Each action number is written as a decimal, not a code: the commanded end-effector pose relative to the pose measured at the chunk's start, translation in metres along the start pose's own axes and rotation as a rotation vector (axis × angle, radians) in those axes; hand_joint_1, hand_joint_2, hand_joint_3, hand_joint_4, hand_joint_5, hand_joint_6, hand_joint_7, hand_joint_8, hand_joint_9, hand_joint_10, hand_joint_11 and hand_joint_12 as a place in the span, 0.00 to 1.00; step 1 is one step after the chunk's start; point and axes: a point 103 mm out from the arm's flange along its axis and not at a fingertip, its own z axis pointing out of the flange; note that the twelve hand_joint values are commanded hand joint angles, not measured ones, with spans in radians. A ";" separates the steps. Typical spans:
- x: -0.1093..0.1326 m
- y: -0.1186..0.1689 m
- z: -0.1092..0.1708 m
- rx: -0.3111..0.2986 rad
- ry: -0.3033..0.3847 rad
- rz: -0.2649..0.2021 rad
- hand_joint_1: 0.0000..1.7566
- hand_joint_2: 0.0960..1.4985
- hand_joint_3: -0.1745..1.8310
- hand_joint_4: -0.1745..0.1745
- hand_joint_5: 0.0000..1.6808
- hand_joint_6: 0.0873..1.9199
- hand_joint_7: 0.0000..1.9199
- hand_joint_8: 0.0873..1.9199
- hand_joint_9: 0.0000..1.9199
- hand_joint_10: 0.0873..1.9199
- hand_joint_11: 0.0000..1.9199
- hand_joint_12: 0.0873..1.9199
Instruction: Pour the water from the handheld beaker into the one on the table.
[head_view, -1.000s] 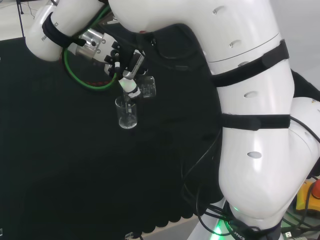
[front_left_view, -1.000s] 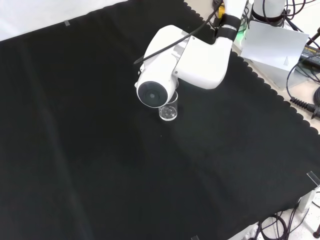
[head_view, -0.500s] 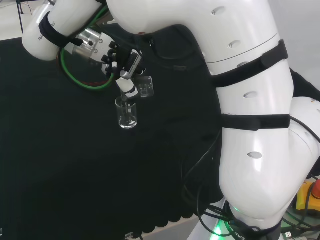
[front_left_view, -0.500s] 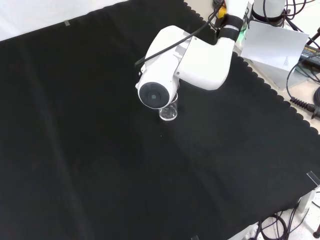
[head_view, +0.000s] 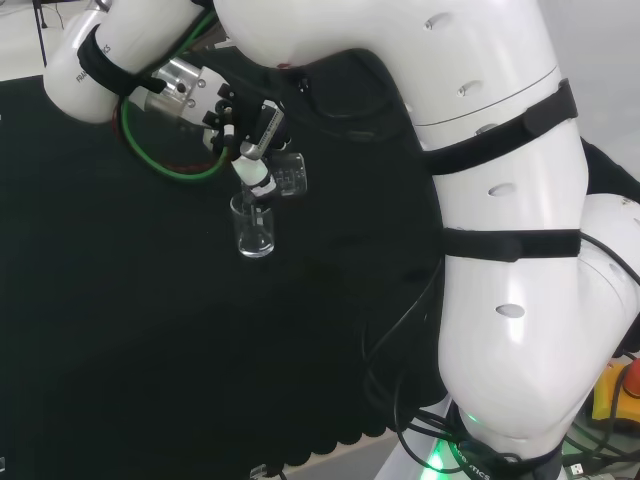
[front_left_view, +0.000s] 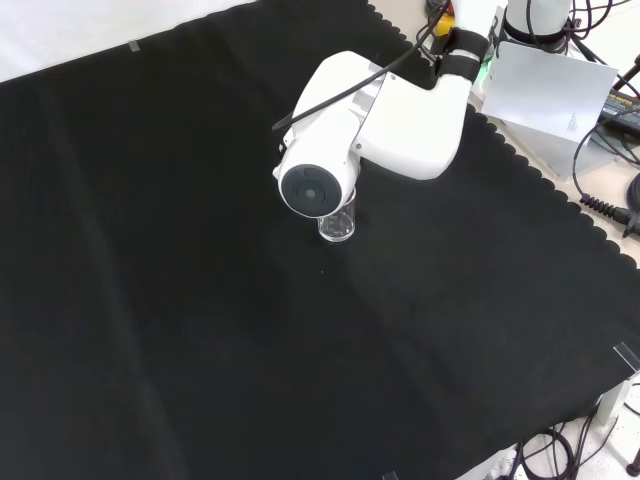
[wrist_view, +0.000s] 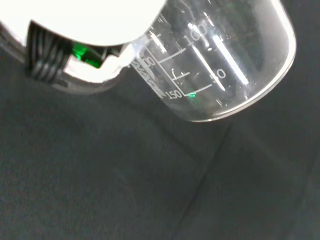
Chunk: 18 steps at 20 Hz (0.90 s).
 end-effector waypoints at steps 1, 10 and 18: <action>-0.002 -0.004 -0.001 -0.039 0.064 -0.028 0.74 0.32 0.58 0.00 0.67 0.53 0.62 0.52 0.81 0.43 0.60 0.41; -0.023 -0.010 0.012 -0.221 0.280 -0.087 0.74 0.32 0.58 0.00 0.67 0.53 0.62 0.52 0.81 0.43 0.60 0.41; -0.044 -0.005 0.036 -0.396 0.452 -0.120 0.74 0.32 0.58 0.00 0.67 0.53 0.62 0.52 0.81 0.43 0.60 0.41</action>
